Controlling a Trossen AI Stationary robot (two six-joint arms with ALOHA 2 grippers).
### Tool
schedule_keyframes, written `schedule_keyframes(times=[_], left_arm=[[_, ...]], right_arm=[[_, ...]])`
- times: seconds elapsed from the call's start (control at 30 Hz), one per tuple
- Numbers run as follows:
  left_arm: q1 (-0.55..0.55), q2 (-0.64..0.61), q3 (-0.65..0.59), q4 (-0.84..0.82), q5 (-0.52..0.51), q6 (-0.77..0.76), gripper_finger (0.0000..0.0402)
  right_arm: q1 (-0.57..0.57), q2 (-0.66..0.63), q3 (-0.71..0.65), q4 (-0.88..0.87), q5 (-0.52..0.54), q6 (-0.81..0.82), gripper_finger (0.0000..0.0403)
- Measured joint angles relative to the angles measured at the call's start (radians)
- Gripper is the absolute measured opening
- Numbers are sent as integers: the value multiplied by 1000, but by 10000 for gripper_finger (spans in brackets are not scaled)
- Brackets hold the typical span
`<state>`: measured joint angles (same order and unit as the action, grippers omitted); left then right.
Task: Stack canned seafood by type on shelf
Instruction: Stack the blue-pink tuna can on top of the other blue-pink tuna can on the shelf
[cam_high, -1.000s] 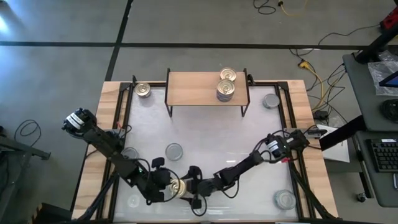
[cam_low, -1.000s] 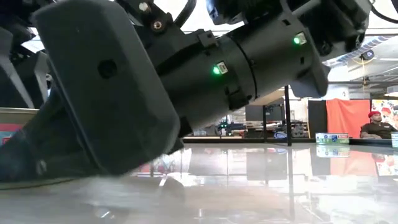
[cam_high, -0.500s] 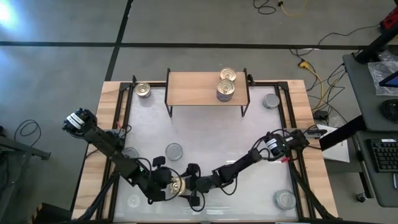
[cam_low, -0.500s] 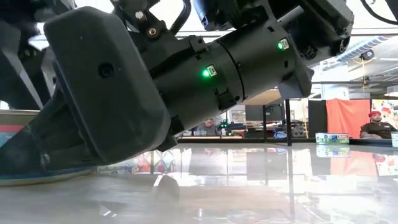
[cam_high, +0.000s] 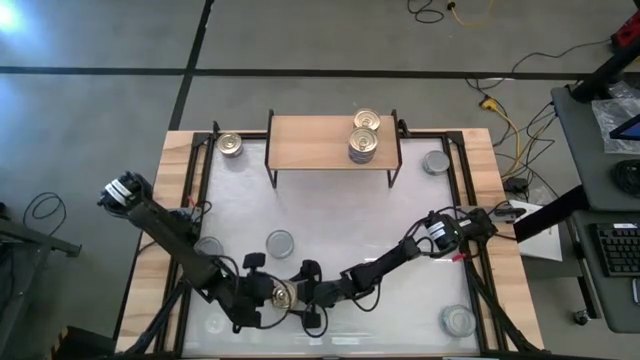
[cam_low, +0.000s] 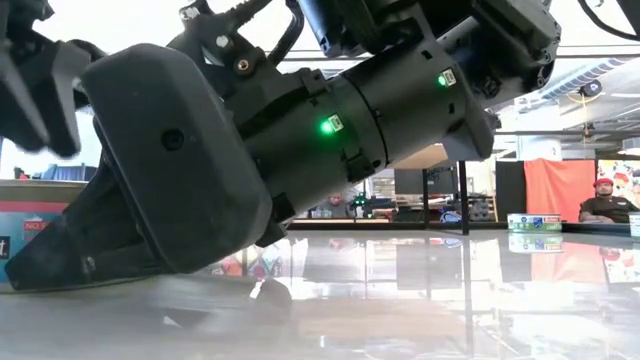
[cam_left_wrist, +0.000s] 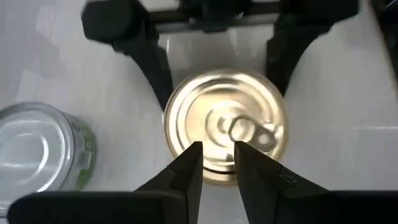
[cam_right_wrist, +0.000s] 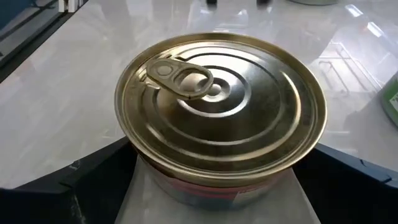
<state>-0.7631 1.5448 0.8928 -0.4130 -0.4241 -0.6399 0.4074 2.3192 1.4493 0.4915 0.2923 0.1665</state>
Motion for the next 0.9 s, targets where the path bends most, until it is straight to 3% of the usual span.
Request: schedule_keyframes(times=[0.37, 0.9], left_arm=[[1, 145, 0, 188, 81, -6, 77], [6, 165, -3, 275, 62, 0, 77]], right_arm=[[-17, 0, 0, 8, -23, 14, 400], [-24, 0, 27, 0, -68, -18, 400]])
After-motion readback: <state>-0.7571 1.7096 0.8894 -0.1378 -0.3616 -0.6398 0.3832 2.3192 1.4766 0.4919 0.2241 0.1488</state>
